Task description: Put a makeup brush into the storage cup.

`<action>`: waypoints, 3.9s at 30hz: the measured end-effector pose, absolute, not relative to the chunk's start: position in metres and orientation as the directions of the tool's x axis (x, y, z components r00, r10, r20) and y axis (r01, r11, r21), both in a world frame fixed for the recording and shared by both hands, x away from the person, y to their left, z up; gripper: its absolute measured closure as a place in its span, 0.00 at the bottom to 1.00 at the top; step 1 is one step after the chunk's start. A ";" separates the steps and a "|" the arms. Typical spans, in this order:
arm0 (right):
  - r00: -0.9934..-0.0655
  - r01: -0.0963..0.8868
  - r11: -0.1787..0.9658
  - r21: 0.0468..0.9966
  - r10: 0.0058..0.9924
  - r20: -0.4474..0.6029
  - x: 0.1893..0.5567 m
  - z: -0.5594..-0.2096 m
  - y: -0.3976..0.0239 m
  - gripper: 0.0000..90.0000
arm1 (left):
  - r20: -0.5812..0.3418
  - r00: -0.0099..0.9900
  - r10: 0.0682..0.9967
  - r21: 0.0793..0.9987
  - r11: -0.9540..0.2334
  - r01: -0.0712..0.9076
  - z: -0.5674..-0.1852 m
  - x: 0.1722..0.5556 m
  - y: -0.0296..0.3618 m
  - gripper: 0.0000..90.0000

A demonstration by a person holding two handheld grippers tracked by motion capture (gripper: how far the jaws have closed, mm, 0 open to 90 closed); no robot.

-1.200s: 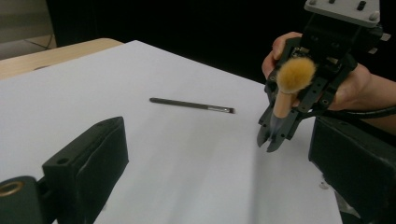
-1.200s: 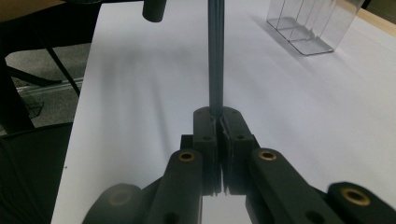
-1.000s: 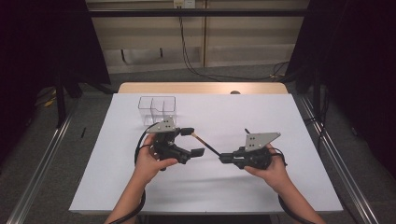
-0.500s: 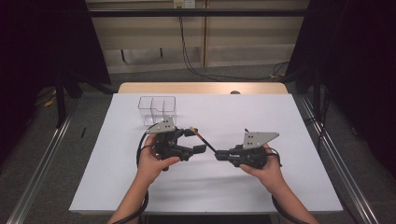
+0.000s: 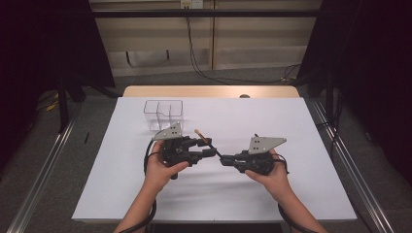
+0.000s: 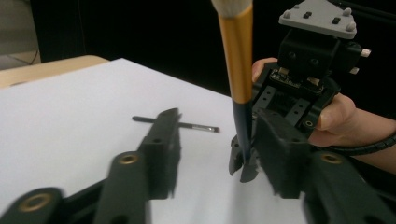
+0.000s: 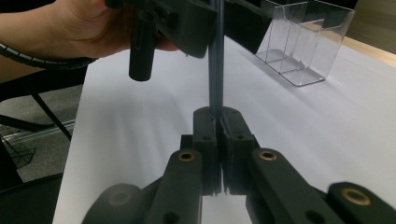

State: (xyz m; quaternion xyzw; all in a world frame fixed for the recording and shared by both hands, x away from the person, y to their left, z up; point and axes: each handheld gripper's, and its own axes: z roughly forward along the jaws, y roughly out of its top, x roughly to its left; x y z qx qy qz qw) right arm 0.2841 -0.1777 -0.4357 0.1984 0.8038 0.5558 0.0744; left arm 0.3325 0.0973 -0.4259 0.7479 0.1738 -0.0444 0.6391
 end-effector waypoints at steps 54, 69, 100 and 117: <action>-0.884 0.357 0.241 0.902 0.400 0.243 0.287 -0.457 -0.147 0.93 | -0.300 0.937 0.179 0.944 -0.088 0.319 -0.428 0.325 0.091 0.92; -0.865 0.324 0.161 0.932 0.450 0.222 0.284 -0.454 -0.171 0.52 | -0.288 0.938 0.191 0.947 -0.087 0.308 -0.421 0.325 0.097 0.92; -0.825 0.327 0.203 0.923 0.538 0.174 0.277 -0.454 -0.219 0.07 | -0.246 0.938 0.243 0.955 -0.108 0.278 -0.420 0.326 0.108 0.92; -0.816 0.316 0.208 0.926 0.558 0.153 0.269 -0.453 -0.243 0.02 | -0.233 0.936 0.263 0.957 -0.110 0.269 -0.419 0.326 0.114 0.92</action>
